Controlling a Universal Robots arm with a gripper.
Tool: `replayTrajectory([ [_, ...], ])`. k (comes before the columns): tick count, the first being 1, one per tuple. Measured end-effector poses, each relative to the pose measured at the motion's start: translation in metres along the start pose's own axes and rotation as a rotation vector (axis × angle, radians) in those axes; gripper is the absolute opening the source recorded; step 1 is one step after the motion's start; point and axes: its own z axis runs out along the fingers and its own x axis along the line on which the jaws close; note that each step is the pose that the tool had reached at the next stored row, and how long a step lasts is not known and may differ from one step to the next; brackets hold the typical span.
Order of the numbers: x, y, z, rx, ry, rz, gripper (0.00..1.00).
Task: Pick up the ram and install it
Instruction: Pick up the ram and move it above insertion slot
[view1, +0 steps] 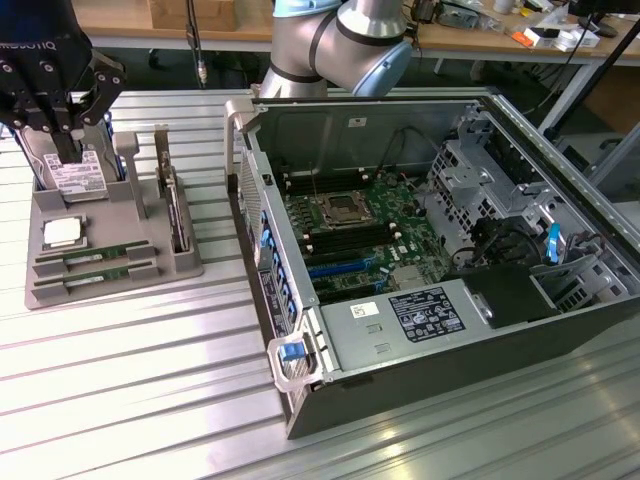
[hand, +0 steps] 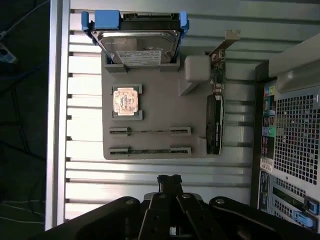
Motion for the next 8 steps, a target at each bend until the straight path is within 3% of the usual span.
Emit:
replayTrajectory([
  [2, 0.0000, 0.0000, 0.0000, -0.0014, 0.0028, -0.063, 0.11],
  [8, 0.0000, 0.0000, 0.0000, -0.0043, 0.0082, -0.186, 0.11],
])
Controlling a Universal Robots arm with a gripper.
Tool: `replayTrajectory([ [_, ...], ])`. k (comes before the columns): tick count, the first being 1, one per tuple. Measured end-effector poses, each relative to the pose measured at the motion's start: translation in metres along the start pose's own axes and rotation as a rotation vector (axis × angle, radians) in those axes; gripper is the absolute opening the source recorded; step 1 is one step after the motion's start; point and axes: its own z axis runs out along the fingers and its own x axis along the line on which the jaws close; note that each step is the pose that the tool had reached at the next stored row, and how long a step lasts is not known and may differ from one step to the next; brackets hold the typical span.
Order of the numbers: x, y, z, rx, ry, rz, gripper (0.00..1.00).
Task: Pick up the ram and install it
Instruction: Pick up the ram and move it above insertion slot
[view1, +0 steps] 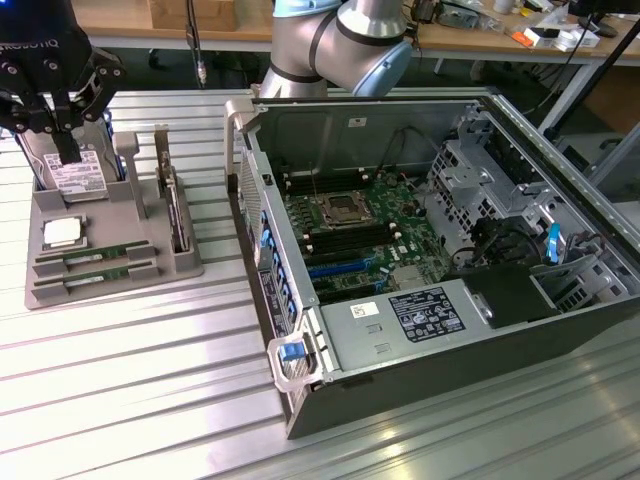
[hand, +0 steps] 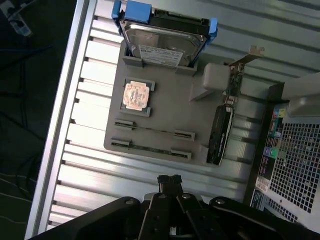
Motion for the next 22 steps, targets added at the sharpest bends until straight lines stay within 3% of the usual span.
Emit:
replayTrajectory([
  [11, 0.0000, 0.0000, 0.0000, -0.0037, 0.0069, -0.158, 0.11],
  [15, 0.0000, 0.0000, 0.0000, -0.0063, 0.0118, -0.268, 0.11],
  [22, 0.0000, 0.0000, 0.0000, -0.0089, 0.0165, -0.375, 0.11],
])
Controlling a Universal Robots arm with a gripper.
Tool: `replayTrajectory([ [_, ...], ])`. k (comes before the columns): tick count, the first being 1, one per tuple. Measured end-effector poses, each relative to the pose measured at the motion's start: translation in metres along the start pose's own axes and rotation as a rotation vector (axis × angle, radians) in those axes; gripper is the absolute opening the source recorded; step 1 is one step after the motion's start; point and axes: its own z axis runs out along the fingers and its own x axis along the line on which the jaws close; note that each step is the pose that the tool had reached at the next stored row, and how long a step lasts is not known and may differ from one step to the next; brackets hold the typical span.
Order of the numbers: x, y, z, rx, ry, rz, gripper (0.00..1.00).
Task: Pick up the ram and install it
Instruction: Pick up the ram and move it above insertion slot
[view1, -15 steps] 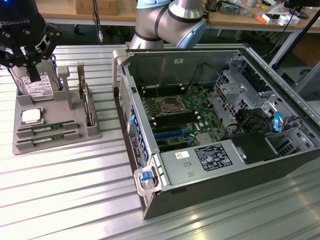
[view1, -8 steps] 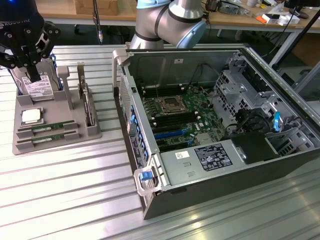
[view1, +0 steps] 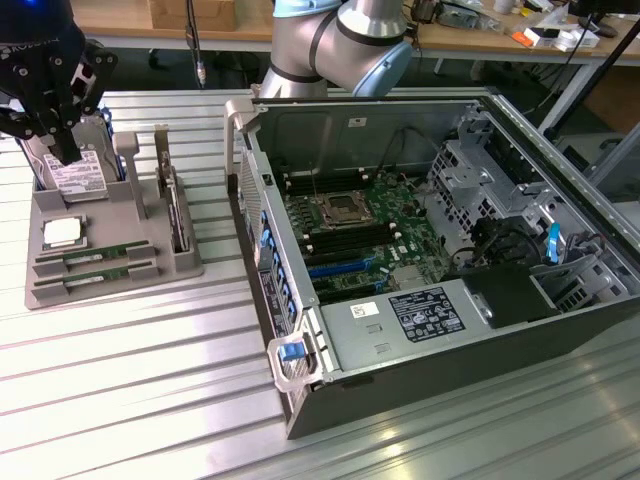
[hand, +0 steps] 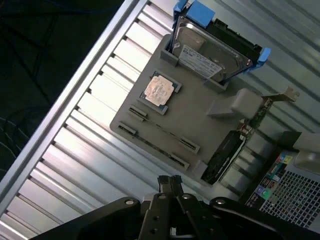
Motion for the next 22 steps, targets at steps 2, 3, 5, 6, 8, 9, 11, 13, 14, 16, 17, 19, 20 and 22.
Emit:
replayTrajectory([
  [2, 0.0000, 0.0000, 0.0000, -0.0007, 0.0012, -0.028, 0.11],
  [3, 0.0000, 0.0000, 0.0000, -0.0009, 0.0017, -0.039, 0.11],
  [5, 0.0000, 0.0000, 0.0000, -0.0017, 0.0031, -0.070, 0.11],
  [6, 0.0000, 0.0000, 0.0000, -0.0021, 0.0037, -0.086, 0.11],
  [8, 0.0000, 0.0000, 0.0000, -0.0027, 0.0048, -0.109, 0.11],
  [9, 0.0000, 0.0000, 0.0000, -0.0029, 0.0052, -0.118, 0.11],
  [11, 0.0000, 0.0000, 0.0000, -0.0035, 0.0064, -0.145, 0.11],
  [13, 0.0000, 0.0000, 0.0000, -0.0041, 0.0075, -0.172, 0.11],
  [14, 0.0000, 0.0000, 0.0000, -0.0047, 0.0086, -0.195, 0.11],
  [16, 0.0000, 0.0000, 0.0000, -0.0053, 0.0098, -0.223, 0.11],
  [17, 0.0000, 0.0000, 0.0000, -0.0056, 0.0103, -0.235, 0.11],
  [19, 0.0000, 0.0000, 0.0000, -0.0062, 0.0113, -0.259, 0.11],
  [20, 0.0000, 0.0000, 0.0000, -0.0065, 0.0118, -0.268, 0.11],
  [22, 0.0000, 0.0000, 0.0000, -0.0069, 0.0127, -0.289, 0.11],
])
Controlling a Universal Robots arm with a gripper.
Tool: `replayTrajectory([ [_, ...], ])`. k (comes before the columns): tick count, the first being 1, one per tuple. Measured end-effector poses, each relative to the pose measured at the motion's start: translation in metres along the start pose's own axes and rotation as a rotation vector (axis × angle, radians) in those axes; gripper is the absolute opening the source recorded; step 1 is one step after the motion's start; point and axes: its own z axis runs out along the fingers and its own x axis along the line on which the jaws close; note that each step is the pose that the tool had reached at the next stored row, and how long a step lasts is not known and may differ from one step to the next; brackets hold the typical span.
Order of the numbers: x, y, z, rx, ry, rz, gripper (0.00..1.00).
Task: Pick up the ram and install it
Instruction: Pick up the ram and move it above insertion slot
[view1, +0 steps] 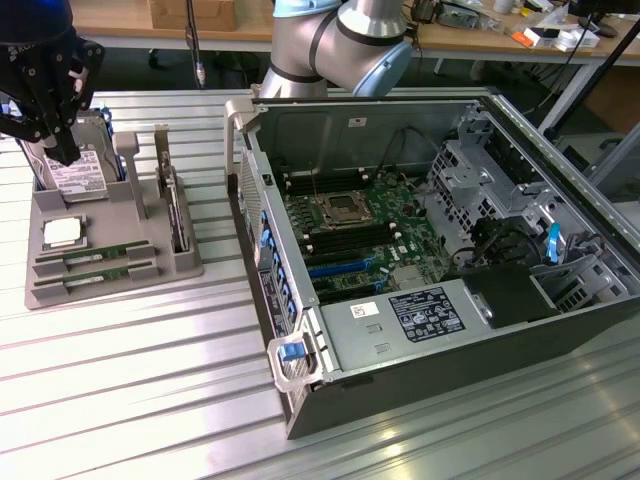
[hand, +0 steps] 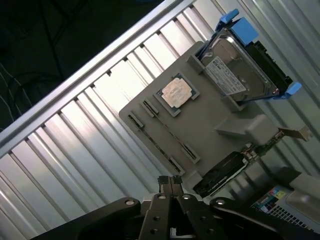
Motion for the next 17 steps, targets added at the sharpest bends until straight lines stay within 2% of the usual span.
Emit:
replayTrajectory([
  [10, 0.0000, 0.0000, 0.0000, -0.0025, 0.0044, -0.104, 0.11],
  [17, 0.0000, 0.0000, 0.0000, -0.0054, 0.0095, -0.220, 0.11],
])
